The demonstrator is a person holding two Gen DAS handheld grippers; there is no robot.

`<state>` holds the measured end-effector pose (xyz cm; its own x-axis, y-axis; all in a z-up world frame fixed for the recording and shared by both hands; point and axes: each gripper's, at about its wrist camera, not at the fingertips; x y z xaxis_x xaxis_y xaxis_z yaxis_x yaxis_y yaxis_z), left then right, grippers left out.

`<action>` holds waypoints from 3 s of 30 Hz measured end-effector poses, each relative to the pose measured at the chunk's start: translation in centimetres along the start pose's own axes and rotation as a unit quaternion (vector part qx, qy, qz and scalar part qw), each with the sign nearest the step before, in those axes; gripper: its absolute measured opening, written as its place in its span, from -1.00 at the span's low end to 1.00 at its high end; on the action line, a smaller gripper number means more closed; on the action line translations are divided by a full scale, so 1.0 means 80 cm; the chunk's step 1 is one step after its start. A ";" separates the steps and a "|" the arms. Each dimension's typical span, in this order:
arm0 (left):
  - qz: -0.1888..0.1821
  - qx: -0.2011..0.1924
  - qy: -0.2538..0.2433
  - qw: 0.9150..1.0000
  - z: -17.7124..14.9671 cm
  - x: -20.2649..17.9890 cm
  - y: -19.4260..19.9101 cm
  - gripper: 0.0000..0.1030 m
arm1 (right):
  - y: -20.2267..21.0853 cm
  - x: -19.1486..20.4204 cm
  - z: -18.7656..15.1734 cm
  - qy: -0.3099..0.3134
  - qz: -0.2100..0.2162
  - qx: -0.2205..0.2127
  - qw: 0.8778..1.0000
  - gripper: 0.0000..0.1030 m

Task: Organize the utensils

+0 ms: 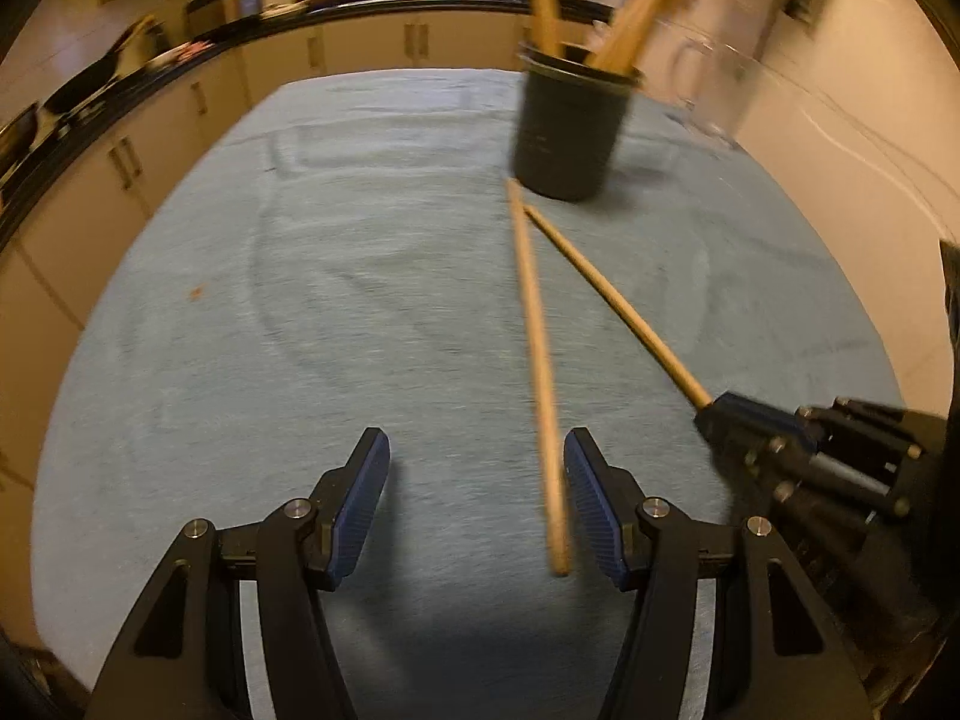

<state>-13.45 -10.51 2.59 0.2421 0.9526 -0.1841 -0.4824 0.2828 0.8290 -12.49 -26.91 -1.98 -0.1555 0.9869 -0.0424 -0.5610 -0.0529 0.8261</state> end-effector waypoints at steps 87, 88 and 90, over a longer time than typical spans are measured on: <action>0.041 0.024 -0.026 0.999 0.035 -0.013 0.008 -0.30 | 0.021 -0.095 -0.033 -0.039 -0.023 0.072 0.996 0.19; 0.042 0.028 -0.029 0.998 0.040 -0.016 0.000 -0.30 | 0.017 -0.097 -0.028 -0.038 -0.024 0.075 0.996 0.10; 0.041 0.038 -0.035 0.998 0.051 -0.023 -0.015 -0.30 | 0.009 -0.104 -0.016 -0.032 -0.033 0.081 0.996 -0.11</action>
<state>-9.90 -13.05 4.04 0.2640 0.9613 -0.0794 -0.4382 0.1929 0.8779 -12.63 -35.37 -1.77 -0.0686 0.9953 -0.0682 -0.4287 0.0323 0.9029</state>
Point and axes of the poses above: each gripper's, at about its wrist camera, not at the fingertips, and y roughly against the way its jaws point, x to its left, z to its top, and after that the axes turned 14 degrees about y, right-handed
